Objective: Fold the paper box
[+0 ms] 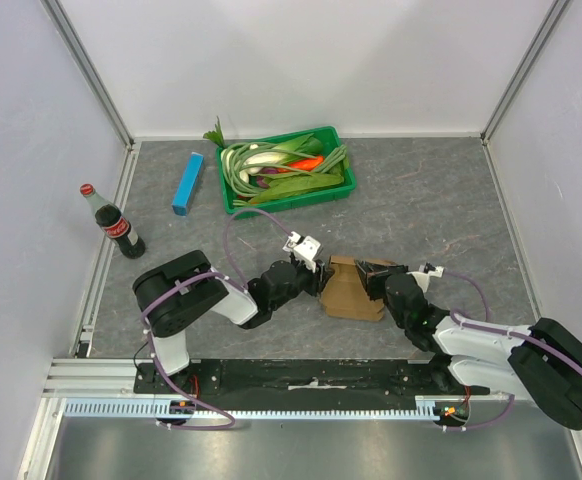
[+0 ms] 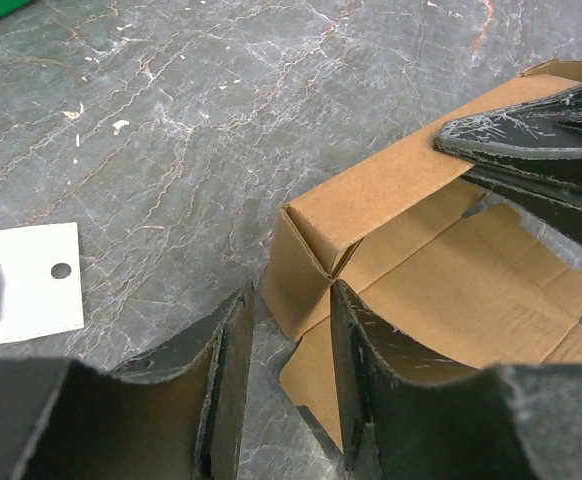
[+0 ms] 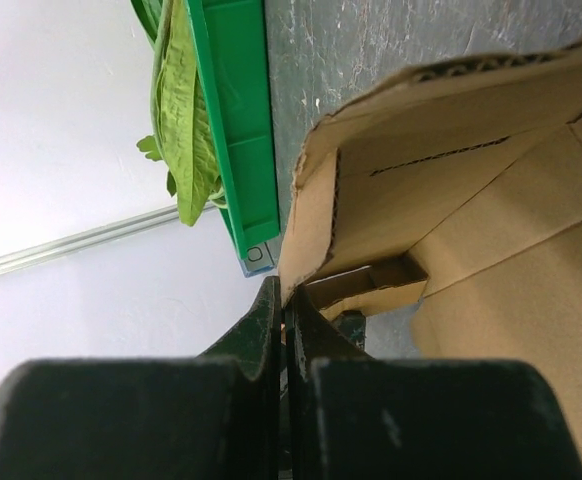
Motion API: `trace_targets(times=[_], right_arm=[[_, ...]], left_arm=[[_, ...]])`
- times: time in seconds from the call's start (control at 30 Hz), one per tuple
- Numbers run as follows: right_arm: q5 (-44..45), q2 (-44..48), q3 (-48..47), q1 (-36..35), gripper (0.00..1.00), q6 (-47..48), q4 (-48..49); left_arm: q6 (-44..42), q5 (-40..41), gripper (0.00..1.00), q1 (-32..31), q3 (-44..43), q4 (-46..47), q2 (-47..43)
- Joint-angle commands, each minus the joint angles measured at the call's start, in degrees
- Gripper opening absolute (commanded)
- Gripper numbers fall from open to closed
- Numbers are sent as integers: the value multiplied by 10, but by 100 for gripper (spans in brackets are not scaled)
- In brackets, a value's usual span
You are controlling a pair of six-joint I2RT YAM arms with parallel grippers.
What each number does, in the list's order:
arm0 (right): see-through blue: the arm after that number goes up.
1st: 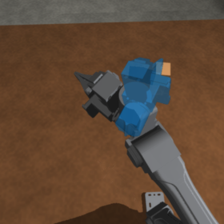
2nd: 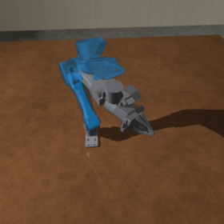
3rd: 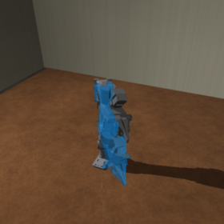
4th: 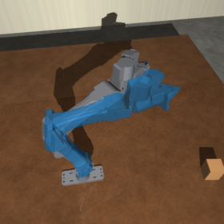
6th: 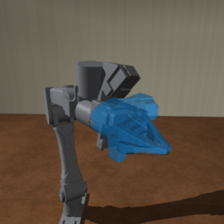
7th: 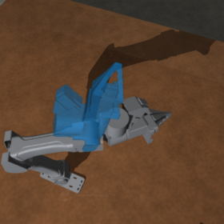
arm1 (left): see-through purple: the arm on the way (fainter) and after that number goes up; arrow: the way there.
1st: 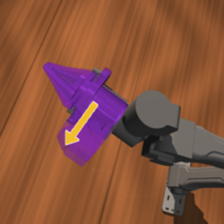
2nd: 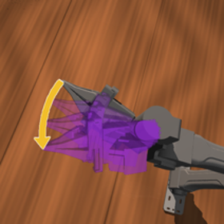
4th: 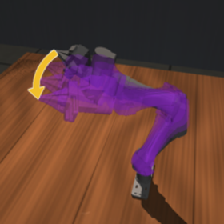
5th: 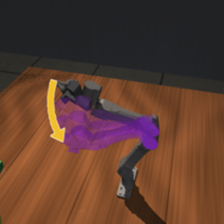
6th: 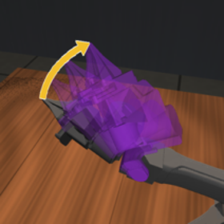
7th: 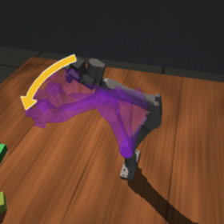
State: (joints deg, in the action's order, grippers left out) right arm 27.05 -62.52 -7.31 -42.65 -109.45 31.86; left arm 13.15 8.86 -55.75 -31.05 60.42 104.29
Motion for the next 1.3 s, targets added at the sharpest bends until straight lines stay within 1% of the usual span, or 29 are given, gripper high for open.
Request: trace_targets(times=[0.0, 0.1, 0.13, 0.23, 0.3, 0.33, 0.37, 0.43, 0.53, 0.6, 0.63, 0.7, 0.77, 0.8, 0.83, 0.9, 0.97, 1.03, 1.07, 1.1, 1.13, 1.17, 1.2, 1.23, 1.27], right_arm=[[27, -5, 0, -6, 0, 61, -29], [41, -7, -11, -10, 0, 94, -39], [44, -8, -14, -12, 0, 98, -40], [47, -15, -9, -13, 0, 93, -35], [45, -22, -7, -13, 0, 91, -33], [46, -24, -8, -15, 0, 87, -34], [45, -28, -7, -14, 0, 79, -31], [46, -37, -4, -16, 0, 71, -24], [49, -46, -10, -19, 0, 62, -22], [48, -59, -13, -22, 0, 54, -17], [49, -65, -13, -22, 0, 52, -8], [48, -76, -13, -24, 0, 45, -1], [47, -82, -11, -24, 0, 40, 8], [47, -84, -10, -25, 0, 34, 11], [47, -86, -8, -25, 0, 32, 17], [49, -86, -7, -31, 0, 27, 20], [60, -81, -6, -37, 0, 23, 26], [68, -78, -8, -46, 0, 31, 24], [71, -73, -9, -48, 0, 34, 20], [73, -70, -8, -51, 0, 35, 15], [75, -69, -4, -51, 0, 38, 20], [74, -68, -1, -52, 0, 42, 24], [77, -66, 8, -52, 0, 48, 41], [76, -64, 10, -52, 0, 55, 40], [76, -53, 8, -52, 0, 68, 29]], left_arm=[[-33, 36, 42, -2, -17, 44, 7], [-30, 27, 43, -2, -17, 46, 7], [-32, 25, 45, -3, -18, 46, 7], [-35, 29, 48, -6, -21, 44, 10], [-37, 41, 48, -7, -25, 37, 11], [-37, 48, 46, -7, -28, 34, 12], [-37, 61, 40, -9, -35, 27, 13], [-37, 79, 35, -11, -41, 14, 14], [-38, 110, 32, -21, -53, 4, 21], [-43, 150, 32, -32, -66, -7, 28], [-45, 177, 35, -35, -70, -11, 30], [-53, 209, 35, -48, -83, -23, 39], [-58, 250, 30, -55, -94, -31, 45], [-60, 257, 27, -57, -96, -32, 53], [-65, 269, 22, -60, -100, -32, 59], [-79, 309, 16, -69, -113, -33, 79], [-98, 353, 3, -78, -128, -33, 96], [-130, 395, 2, -88, -133, 15, 132], [-178, 397, 2, -93, -125, 55, 142], [-190, 409, 2, -95, -122, 90, 147], [-218, 431, 2, -96, -121, 102, 158], [-230, 434, 2, -99, -116, 121, 161], [-239, 420, 2, -100, -104, 148, 163], [-237, 366, 2, -99, -80, 183, 162], [-234, 343, 2, -98, -75, 182, 158]])
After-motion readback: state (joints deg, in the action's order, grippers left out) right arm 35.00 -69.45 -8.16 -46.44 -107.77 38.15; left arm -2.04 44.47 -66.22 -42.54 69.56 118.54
